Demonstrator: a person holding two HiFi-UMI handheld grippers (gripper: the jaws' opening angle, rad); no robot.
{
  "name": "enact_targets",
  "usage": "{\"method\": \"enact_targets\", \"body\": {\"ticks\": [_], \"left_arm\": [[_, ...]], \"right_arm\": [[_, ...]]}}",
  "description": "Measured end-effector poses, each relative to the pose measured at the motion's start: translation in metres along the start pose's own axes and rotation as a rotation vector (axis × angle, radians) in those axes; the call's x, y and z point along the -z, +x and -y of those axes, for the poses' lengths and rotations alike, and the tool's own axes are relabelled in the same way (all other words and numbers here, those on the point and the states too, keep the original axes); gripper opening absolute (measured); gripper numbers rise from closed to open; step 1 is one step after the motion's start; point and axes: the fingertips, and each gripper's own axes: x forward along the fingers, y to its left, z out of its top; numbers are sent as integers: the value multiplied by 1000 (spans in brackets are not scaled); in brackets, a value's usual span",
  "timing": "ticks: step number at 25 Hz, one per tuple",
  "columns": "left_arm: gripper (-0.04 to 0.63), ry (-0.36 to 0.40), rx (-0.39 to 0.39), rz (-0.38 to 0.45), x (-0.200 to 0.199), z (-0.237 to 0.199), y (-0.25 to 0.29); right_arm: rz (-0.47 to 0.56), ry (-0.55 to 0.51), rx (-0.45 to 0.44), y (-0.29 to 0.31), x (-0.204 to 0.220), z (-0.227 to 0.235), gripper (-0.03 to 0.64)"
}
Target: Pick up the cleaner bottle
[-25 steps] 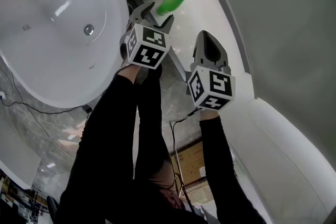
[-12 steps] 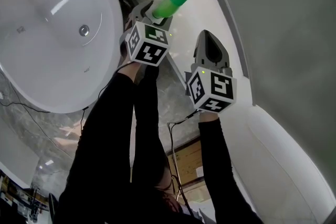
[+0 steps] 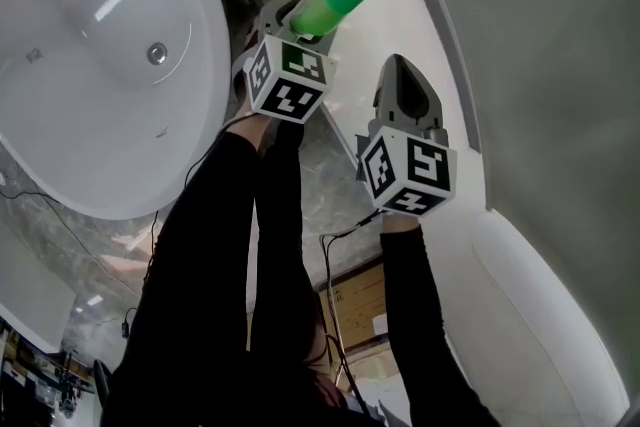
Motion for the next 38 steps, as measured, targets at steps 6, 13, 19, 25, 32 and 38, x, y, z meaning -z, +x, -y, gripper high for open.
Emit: {"method": "enact_targets", "body": {"ticks": [6,13,19,25,32,38], "left_arm": [[269,-1,18,22,-2,1,5],[268,22,24,66,-8,7,7],[264,35,14,100,-11,6,7],[245,59,1,115,-12,5,7],[210,67,-17,123,-16,1,7],[204,69,-26,119,-15,2,9]], "right_arm": [[-6,2,0,11,1,3,2],[-15,-2,2,16,2,3,2],[-19,4,4,19,4,3,2],[-25,6,2,21,9,3,2],[-25,3,1,21,7,3,2],[-24,1,-2,22,9,3,2]]}}
